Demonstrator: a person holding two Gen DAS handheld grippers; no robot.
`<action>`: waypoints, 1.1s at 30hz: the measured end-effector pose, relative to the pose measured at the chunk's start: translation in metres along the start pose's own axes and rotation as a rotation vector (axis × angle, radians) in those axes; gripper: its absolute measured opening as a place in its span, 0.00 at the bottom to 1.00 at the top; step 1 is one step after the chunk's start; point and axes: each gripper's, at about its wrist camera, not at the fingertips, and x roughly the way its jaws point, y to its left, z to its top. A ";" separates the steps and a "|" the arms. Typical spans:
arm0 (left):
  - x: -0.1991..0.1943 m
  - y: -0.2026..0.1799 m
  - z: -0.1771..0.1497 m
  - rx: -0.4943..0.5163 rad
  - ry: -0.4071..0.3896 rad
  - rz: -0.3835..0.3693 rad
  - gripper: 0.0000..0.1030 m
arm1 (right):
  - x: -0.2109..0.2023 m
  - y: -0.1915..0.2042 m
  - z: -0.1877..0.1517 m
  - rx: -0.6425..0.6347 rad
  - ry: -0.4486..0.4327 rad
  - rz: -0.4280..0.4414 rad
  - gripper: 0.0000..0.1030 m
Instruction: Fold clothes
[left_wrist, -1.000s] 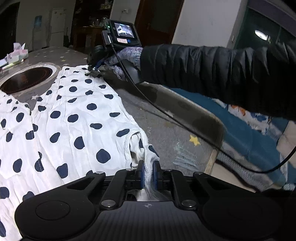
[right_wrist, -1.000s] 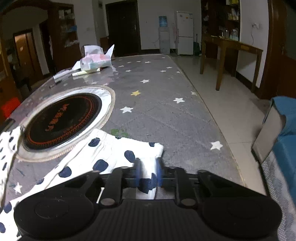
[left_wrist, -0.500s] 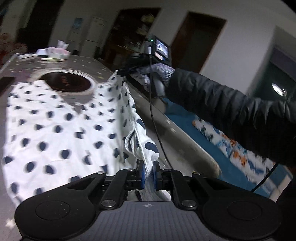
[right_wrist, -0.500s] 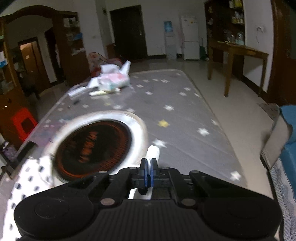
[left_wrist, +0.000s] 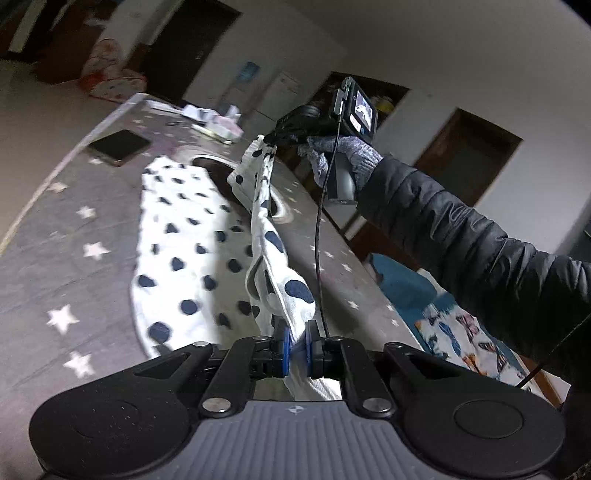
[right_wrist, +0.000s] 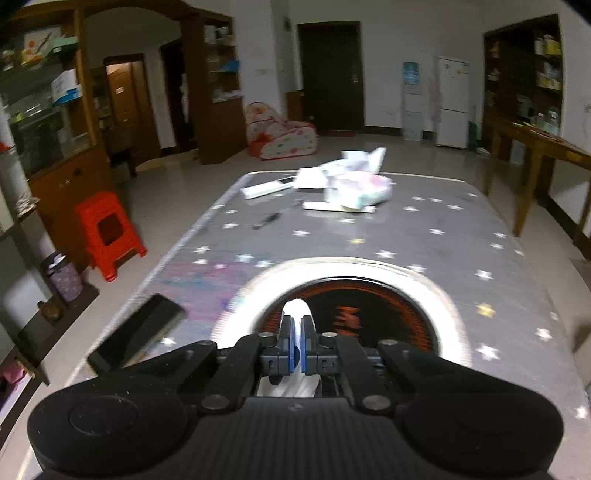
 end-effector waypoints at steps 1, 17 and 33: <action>-0.002 0.003 -0.001 -0.013 -0.004 0.008 0.09 | 0.006 0.010 0.001 -0.009 0.004 0.007 0.03; -0.030 0.033 -0.027 -0.171 -0.013 0.123 0.09 | 0.075 0.107 -0.020 -0.055 0.059 0.167 0.06; -0.028 0.036 -0.026 -0.169 -0.024 0.140 0.09 | 0.051 0.124 -0.067 -0.311 0.320 0.365 0.10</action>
